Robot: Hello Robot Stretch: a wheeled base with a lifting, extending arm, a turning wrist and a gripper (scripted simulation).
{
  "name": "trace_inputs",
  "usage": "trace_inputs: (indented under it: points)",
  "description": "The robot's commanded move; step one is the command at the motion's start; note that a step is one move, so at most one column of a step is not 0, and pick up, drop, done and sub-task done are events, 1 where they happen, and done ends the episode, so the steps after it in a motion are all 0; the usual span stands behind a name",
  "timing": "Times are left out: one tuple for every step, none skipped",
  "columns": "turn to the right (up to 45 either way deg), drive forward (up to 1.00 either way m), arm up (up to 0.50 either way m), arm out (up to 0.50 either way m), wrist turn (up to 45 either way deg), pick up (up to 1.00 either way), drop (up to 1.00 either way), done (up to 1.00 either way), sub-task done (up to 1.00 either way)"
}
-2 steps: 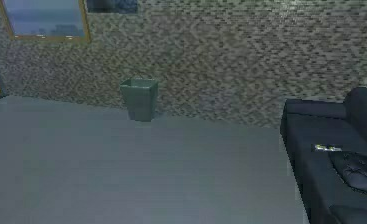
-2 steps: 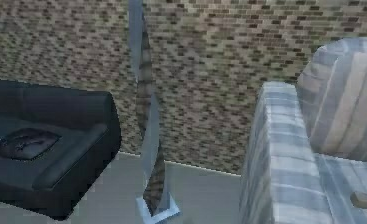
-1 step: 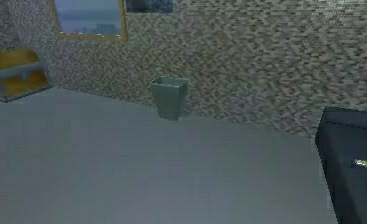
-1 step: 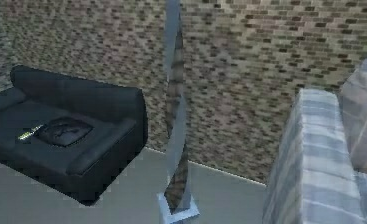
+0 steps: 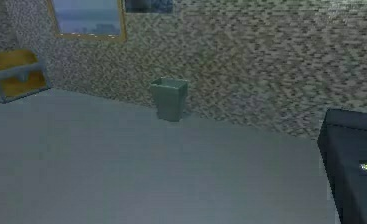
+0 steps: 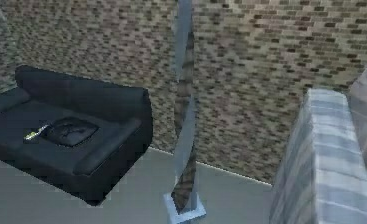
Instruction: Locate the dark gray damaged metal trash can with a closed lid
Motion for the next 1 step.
trace_inputs:
  points:
    - [-45.0, 0.00, 0.00, 0.00, 0.0, 0.00, 0.00, 0.00, 0.00]
